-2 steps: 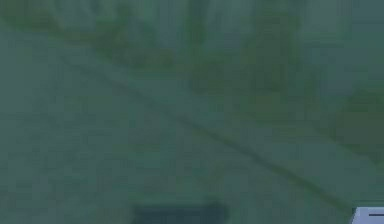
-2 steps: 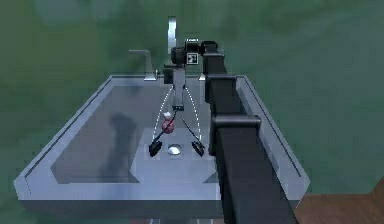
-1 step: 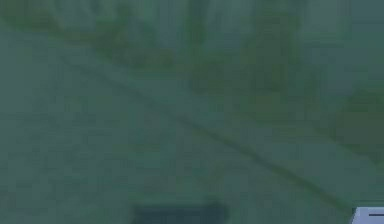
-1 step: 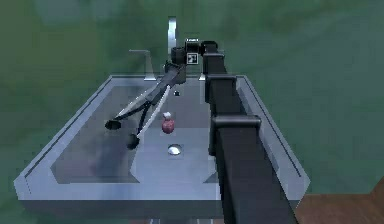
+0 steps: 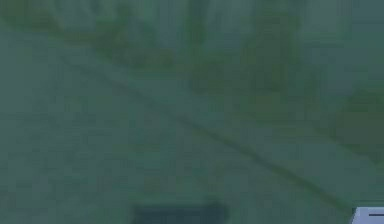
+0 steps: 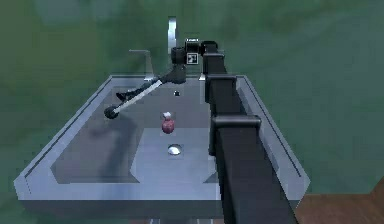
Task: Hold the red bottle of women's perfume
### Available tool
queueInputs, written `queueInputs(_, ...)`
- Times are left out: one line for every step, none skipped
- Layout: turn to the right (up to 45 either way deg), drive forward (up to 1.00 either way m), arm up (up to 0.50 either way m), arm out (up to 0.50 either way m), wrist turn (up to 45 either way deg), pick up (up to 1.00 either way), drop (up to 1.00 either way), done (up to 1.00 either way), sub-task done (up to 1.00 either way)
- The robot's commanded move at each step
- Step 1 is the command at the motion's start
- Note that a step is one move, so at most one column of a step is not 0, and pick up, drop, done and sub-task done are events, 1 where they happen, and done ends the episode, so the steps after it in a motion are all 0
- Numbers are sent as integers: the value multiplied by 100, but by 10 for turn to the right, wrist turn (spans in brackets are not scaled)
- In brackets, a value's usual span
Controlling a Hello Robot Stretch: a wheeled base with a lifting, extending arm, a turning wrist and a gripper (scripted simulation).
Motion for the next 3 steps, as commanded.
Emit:
queueInputs(0, 0, 0, 0, 450, 0, 0, 0, 0)
queueInputs(0, 0, 0, 0, 210, 0, 0, 0, 0)
queueInputs(0, 0, -22, 0, 0, 0, 0, 0, 0)
